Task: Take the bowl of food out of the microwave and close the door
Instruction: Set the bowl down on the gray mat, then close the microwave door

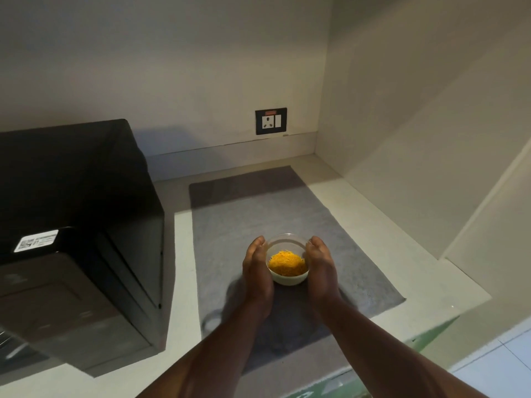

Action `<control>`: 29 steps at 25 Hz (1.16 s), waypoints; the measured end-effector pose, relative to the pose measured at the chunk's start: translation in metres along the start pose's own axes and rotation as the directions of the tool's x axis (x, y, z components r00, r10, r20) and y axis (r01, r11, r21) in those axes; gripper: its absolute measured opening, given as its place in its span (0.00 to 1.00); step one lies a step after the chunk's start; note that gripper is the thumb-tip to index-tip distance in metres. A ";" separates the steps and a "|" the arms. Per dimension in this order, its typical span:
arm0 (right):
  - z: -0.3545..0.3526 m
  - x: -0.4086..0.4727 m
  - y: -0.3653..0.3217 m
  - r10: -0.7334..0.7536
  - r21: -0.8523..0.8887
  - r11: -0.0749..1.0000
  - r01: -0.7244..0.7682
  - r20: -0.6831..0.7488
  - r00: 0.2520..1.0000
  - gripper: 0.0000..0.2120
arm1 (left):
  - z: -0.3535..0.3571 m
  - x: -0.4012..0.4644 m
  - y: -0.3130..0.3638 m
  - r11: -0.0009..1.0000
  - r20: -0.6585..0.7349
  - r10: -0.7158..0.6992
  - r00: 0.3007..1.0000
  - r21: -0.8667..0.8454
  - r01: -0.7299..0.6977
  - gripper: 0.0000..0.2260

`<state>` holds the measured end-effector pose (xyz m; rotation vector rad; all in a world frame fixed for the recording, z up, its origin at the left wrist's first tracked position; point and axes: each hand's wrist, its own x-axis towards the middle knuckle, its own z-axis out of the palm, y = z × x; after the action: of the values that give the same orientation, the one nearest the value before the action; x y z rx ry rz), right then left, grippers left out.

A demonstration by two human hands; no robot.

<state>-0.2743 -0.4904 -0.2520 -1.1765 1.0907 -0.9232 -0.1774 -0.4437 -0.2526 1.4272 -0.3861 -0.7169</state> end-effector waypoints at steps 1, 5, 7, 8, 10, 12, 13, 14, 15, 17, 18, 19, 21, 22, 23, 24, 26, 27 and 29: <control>0.001 -0.003 -0.001 -0.006 -0.008 1.000 0.006 0.011 1.000 0.26 | -0.003 -0.001 -0.002 0.999 0.011 0.010 1.000 0.039 -0.010 0.18; 0.005 -0.021 -0.002 -0.078 -0.070 0.995 0.077 -0.010 0.997 0.28 | -0.020 -0.011 -0.004 0.962 0.081 0.066 0.995 0.259 -0.085 0.19; 0.010 -0.032 -0.003 -0.153 -0.140 0.980 0.142 -0.071 0.986 0.32 | -0.031 -0.020 0.006 0.927 0.085 0.141 0.986 0.340 -0.161 0.18; 0.015 -0.039 -0.006 -0.192 -0.200 0.965 0.171 -0.091 0.977 0.35 | -0.039 -0.028 0.016 0.894 0.091 0.206 0.974 0.387 -0.226 0.18; 0.032 -0.056 -0.013 -0.295 -0.321 0.914 0.250 -0.100 0.950 0.37 | -0.055 -0.048 0.043 0.761 0.141 0.392 0.909 0.506 -0.407 0.25; 0.052 -0.077 -0.024 -0.408 -0.384 0.850 0.360 -0.049 0.912 0.33 | -0.070 -0.070 0.076 0.534 0.236 0.576 0.782 0.616 -0.579 0.30; 0.065 -0.087 -0.032 -0.460 -0.403 0.815 0.417 -0.012 0.888 0.31 | -0.081 -0.078 0.097 0.428 0.294 0.625 0.723 0.645 -0.633 0.28; 0.076 -0.096 -0.041 -0.490 -0.427 0.783 0.452 0.023 0.871 0.29 | -0.092 -0.085 0.118 0.336 0.346 0.648 0.678 0.669 -0.663 0.25; 0.090 -0.102 -0.051 -0.505 -0.450 0.754 0.479 0.070 0.860 0.28 | -0.104 -0.092 0.140 0.260 0.379 0.663 0.645 0.691 -0.674 0.24; 0.121 -0.113 -0.064 -0.499 -0.505 0.688 0.521 0.193 0.845 0.25 | -0.129 -0.101 0.177 0.126 0.423 0.662 0.619 0.751 -0.648 0.22; 0.139 -0.118 -0.069 -0.481 -0.517 0.669 0.533 0.244 0.842 0.25 | -0.134 -0.105 0.189 0.064 0.420 0.652 0.631 0.799 -0.598 0.21; 0.152 -0.124 -0.074 -0.441 -0.501 0.691 0.521 0.279 0.853 0.27 | -0.138 -0.111 0.200 0.060 0.395 0.630 0.669 0.833 -0.549 0.20; 0.176 -0.156 -0.098 -0.413 -0.421 0.754 0.505 0.295 0.862 0.26 | -0.159 -0.122 0.215 0.138 0.341 0.552 0.761 0.862 -0.487 0.18; 0.182 -0.174 -0.111 -0.416 -0.326 0.805 0.496 0.285 0.863 0.20 | -0.171 -0.123 0.224 0.126 0.366 0.542 0.756 0.855 -0.504 0.18; 0.183 -0.179 -0.119 -0.410 -0.180 0.863 0.471 0.293 0.863 0.13 | -0.177 -0.122 0.228 0.051 0.405 0.549 0.731 0.857 -0.513 0.20; 0.185 -0.186 -0.128 -0.400 -0.037 0.901 0.432 0.317 0.860 0.12 | -0.187 -0.122 0.235 0.000 0.433 0.509 0.744 0.864 -0.503 0.22; 0.196 -0.214 -0.142 -0.420 0.066 0.900 0.430 0.391 0.819 0.15 | -0.233 -0.130 0.252 0.042 0.396 0.446 0.802 0.886 -0.461 0.26; 0.205 -0.224 -0.142 -0.438 0.029 0.884 0.467 0.401 0.805 0.17 | -0.254 -0.131 0.257 0.068 0.379 0.407 0.831 0.895 -0.441 0.28; 0.218 -0.232 -0.143 -0.425 -0.116 0.863 0.491 0.359 0.831 0.18 | -0.287 -0.128 0.258 0.095 0.375 0.306 0.875 0.902 -0.420 0.32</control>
<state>-0.1183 -0.2413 -0.0647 -1.7475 0.6493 -0.9503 -0.0319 -0.1458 -0.0167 2.3771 -1.4576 0.0290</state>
